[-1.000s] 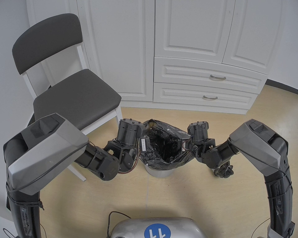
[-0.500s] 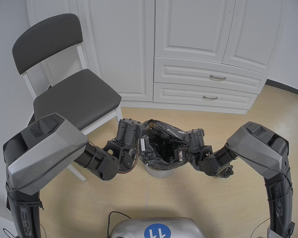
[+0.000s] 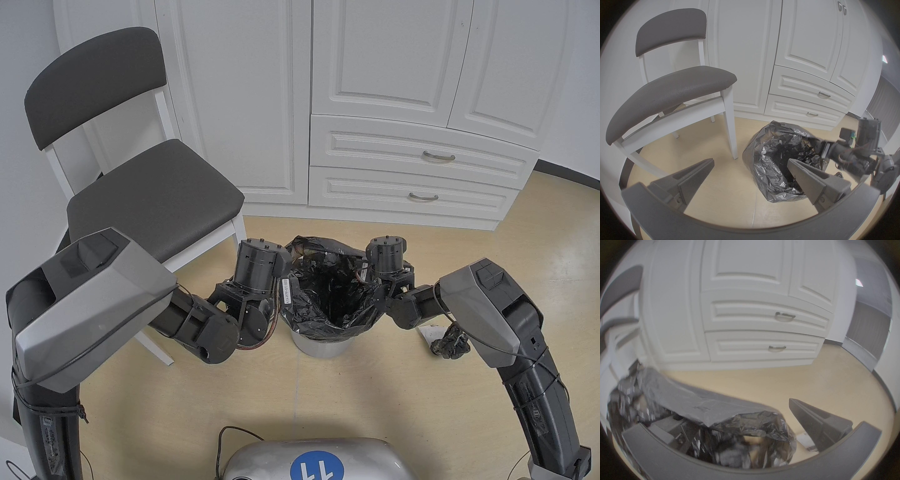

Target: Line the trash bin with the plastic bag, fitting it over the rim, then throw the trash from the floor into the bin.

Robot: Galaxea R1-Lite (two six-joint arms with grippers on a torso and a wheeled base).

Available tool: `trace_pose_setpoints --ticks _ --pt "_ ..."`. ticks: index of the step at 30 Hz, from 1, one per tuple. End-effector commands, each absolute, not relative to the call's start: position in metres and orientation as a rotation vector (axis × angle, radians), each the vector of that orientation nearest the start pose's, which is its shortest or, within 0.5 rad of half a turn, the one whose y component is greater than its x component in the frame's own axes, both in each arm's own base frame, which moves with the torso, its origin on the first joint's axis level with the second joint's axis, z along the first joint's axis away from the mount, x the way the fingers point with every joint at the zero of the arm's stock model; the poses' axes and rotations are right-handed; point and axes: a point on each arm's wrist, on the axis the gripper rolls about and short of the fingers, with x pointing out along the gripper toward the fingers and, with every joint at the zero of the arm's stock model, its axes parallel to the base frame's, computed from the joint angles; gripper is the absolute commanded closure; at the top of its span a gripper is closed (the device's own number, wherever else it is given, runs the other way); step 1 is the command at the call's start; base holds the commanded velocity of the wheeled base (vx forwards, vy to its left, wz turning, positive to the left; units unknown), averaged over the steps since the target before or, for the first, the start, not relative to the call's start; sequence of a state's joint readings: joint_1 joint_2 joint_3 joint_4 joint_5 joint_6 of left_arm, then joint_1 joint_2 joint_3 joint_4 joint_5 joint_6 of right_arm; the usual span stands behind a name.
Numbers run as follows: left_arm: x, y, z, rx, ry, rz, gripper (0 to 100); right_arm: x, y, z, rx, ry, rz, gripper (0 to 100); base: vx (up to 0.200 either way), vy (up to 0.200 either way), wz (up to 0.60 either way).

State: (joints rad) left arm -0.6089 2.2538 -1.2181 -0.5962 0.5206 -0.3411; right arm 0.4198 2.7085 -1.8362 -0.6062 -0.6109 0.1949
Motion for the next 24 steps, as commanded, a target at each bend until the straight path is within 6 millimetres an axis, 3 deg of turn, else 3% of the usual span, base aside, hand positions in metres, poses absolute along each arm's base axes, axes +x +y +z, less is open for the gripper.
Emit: trace_pose_setpoints --ticks 1,10,13,15,16,17,24 --pt "0.362 -0.239 0.078 -0.102 0.38 -0.02 0 0.517 0.203 0.0 0.185 0.14 -0.252 0 0.0 0.0 0.0" --pt "0.362 -0.239 0.075 -0.098 0.386 -0.019 0 0.515 0.209 -0.007 0.212 0.127 -0.235 0 0.0 0.0 0.0" --pt "0.36 -0.237 0.073 -0.093 0.392 -0.02 0 0.514 0.212 0.001 0.221 0.114 -0.235 0 0.0 0.0 0.0" --pt "0.354 -0.237 0.068 -0.103 0.374 -0.041 0 0.512 0.214 0.02 0.238 0.087 -0.228 0 0.0 0.0 0.0" --pt "0.354 -0.237 0.068 -0.103 0.374 -0.041 0 0.512 0.214 0.02 0.238 0.087 -0.228 0 0.0 0.0 0.0" --pt "0.352 -0.239 0.069 -0.145 0.314 -0.072 0 0.507 0.214 0.035 0.236 0.088 -0.225 0 0.0 0.0 0.0" --pt "0.342 -0.234 0.07 -0.192 0.12 -0.233 0 0.47 0.211 0.067 0.197 0.157 -0.187 0 0.0 0.0 0.0"
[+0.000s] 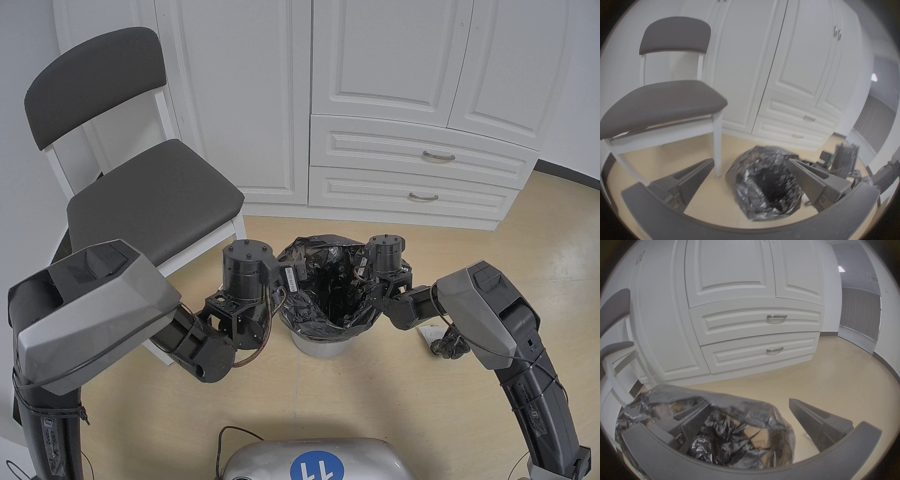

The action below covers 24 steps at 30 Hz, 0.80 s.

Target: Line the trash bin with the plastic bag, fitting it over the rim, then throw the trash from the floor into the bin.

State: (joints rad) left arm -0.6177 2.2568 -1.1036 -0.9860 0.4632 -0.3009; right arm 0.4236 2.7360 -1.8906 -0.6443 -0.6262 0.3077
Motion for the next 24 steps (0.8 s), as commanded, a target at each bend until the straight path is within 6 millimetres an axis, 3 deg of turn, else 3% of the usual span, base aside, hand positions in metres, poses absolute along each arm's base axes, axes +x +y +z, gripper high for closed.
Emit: trace_pose_setpoints --ticks 1,7,10,17,24 --pt "0.339 -0.232 0.065 -0.17 0.126 -0.256 0 0.462 0.21 0.077 0.197 0.163 -0.166 0 0.0 0.0 0.0" --pt "0.335 -0.23 0.057 -0.101 0.205 -0.258 0 0.442 0.202 0.1 0.197 0.181 -0.118 0 0.0 0.0 0.0" --pt "0.338 -0.23 0.064 -0.09 0.254 -0.248 0 0.441 0.194 0.103 0.191 0.201 -0.113 0 0.0 0.0 0.0" --pt "0.368 -0.228 0.071 -0.23 0.46 -0.129 0 0.46 0.156 0.071 0.147 0.363 -0.105 0 0.0 0.0 0.0" --pt "0.407 -0.23 0.075 -0.431 0.669 0.058 0 0.465 0.147 0.054 0.137 0.453 -0.08 0 0.0 0.0 0.0"
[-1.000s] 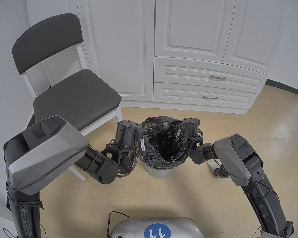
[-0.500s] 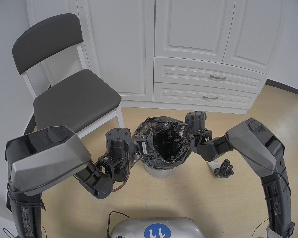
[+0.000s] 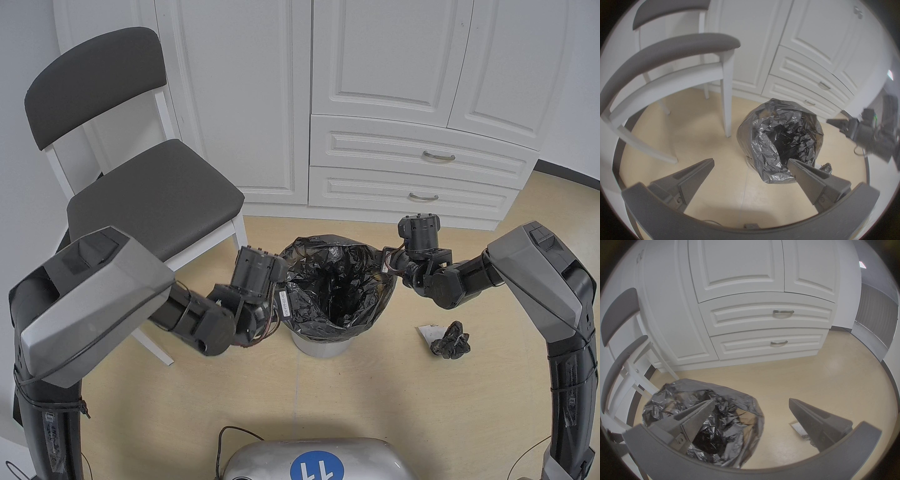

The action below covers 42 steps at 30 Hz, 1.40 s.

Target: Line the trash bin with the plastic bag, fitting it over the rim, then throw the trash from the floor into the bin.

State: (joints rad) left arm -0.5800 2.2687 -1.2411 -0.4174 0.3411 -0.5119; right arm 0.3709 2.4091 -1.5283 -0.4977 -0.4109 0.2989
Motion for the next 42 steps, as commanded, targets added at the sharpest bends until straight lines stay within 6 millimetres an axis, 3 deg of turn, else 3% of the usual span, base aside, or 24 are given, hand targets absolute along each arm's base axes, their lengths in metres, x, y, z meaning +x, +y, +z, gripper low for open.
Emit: trace_pose_setpoints --ticks 1,5,6,8,13,29,35,42 --pt "0.408 -0.23 0.073 -0.438 0.683 0.061 0 0.465 0.147 0.053 0.136 0.46 -0.077 0 0.0 0.0 0.0" --pt "0.412 -0.228 0.065 -0.464 0.718 0.056 0 0.465 0.149 0.046 0.134 0.478 -0.063 0 0.0 0.0 0.0" --pt "0.416 -0.223 0.063 -0.479 0.728 0.052 0 0.468 0.15 0.033 0.128 0.497 -0.061 0 0.0 0.0 0.0" --pt "0.417 -0.222 0.06 -0.479 0.73 0.056 0 0.469 0.151 0.03 0.127 0.5 -0.062 0 0.0 0.0 0.0" --pt "0.431 -0.219 0.054 -0.508 0.719 0.081 0 0.488 0.155 0.012 0.163 0.467 -0.078 0 0.0 0.0 0.0" --pt "0.459 -0.212 0.039 -0.553 0.711 0.137 0 0.527 0.152 0.015 0.347 0.311 -0.134 0 0.0 0.0 0.0" --pt "0.474 -0.212 0.04 -0.589 0.706 0.189 0 0.532 0.149 -0.007 0.339 0.325 -0.155 0 0.0 0.0 0.0" --pt "0.476 -0.211 0.031 -0.581 0.715 0.204 0 0.534 0.146 -0.021 0.347 0.311 -0.153 0 0.0 0.0 0.0"
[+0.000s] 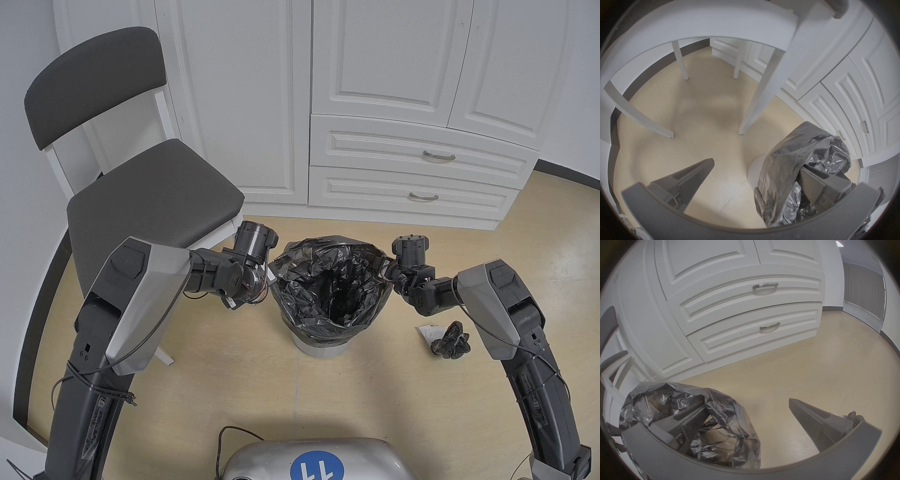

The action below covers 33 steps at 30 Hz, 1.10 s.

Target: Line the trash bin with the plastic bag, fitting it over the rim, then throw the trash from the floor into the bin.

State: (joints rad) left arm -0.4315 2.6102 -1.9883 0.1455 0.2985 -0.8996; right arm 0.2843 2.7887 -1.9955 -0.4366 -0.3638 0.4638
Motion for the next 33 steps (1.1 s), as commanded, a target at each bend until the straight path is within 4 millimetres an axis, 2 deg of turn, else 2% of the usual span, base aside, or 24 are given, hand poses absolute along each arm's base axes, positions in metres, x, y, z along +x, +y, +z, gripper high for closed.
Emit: trace_pose_setpoints --ticks 1,10,18,23,27,30,31,33 --pt "0.476 -0.211 0.03 -0.581 0.715 0.204 0 0.535 0.146 -0.025 0.353 0.292 -0.146 0 0.0 0.0 0.0" --pt "0.475 -0.213 0.028 -0.577 0.719 0.205 0 0.534 0.152 -0.04 0.344 0.295 -0.132 0 0.0 0.0 0.0" --pt "0.475 -0.213 0.029 -0.561 0.697 0.236 0 0.528 0.152 -0.024 0.317 0.303 -0.124 0 0.0 0.0 0.0" --pt "0.475 -0.211 0.032 -0.564 0.692 0.237 0 0.503 0.145 -0.01 0.259 0.403 -0.068 0 0.0 0.0 0.0" --pt "0.475 -0.21 0.032 -0.564 0.692 0.24 0 0.462 0.136 -0.002 0.153 0.571 0.066 0 0.0 0.0 0.0" --pt "0.476 -0.21 0.031 -0.564 0.693 0.241 0 0.456 0.135 0.0 0.134 0.596 0.089 0 0.0 0.0 0.0" --pt "0.476 -0.21 0.031 -0.565 0.693 0.243 0 0.447 0.133 0.0 0.104 0.617 0.113 0 0.0 0.0 0.0" --pt "0.476 -0.21 0.031 -0.563 0.694 0.243 0 0.447 0.134 0.001 0.094 0.611 0.117 0 0.0 0.0 0.0"
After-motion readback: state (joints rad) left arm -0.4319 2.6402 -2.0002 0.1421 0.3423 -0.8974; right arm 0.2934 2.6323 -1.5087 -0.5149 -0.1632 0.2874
